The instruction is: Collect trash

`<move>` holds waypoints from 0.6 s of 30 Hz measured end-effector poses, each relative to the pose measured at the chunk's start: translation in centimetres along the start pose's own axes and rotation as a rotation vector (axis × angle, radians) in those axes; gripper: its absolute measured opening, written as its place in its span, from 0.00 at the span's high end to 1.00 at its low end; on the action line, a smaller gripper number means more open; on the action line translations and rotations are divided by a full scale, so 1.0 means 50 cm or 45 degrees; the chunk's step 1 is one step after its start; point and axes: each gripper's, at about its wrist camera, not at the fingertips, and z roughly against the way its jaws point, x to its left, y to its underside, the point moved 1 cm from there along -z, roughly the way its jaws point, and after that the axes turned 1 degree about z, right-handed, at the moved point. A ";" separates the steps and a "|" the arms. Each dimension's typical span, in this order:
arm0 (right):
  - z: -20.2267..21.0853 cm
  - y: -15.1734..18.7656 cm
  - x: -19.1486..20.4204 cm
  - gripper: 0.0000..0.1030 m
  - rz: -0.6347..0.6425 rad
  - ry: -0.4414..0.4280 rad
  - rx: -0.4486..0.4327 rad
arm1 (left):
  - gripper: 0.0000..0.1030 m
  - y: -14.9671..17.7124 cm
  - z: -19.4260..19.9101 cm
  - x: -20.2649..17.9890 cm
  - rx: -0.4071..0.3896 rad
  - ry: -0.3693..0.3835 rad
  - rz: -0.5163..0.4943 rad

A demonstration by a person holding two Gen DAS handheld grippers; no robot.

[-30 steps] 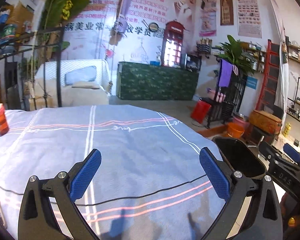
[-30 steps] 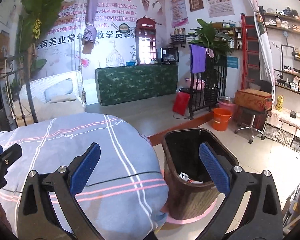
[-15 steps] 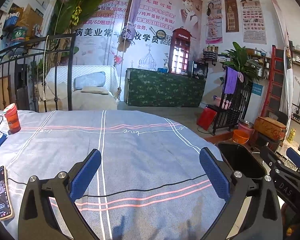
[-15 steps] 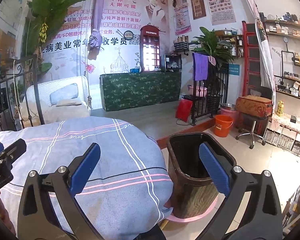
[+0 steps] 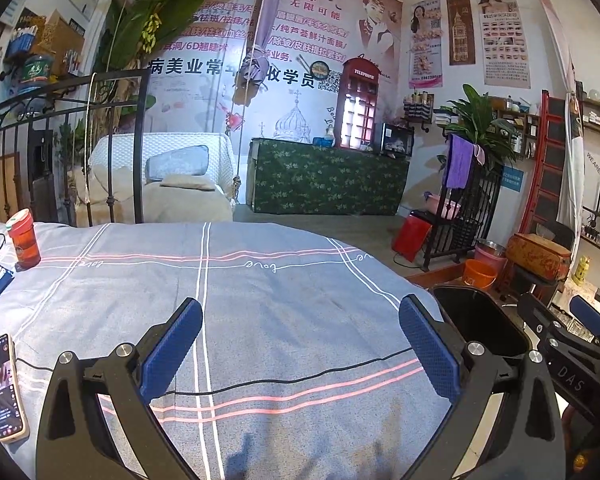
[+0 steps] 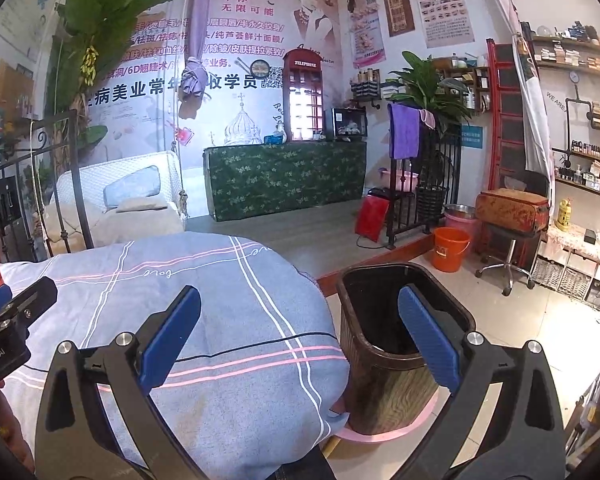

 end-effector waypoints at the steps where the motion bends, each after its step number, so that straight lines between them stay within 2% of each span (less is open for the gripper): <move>1: 0.000 -0.001 0.001 0.05 0.001 -0.001 -0.001 | 0.06 0.001 0.000 -0.001 0.000 -0.003 0.000; 18: -0.004 0.001 0.004 0.05 -0.012 0.001 0.016 | 0.06 -0.004 0.005 0.011 0.013 0.000 0.008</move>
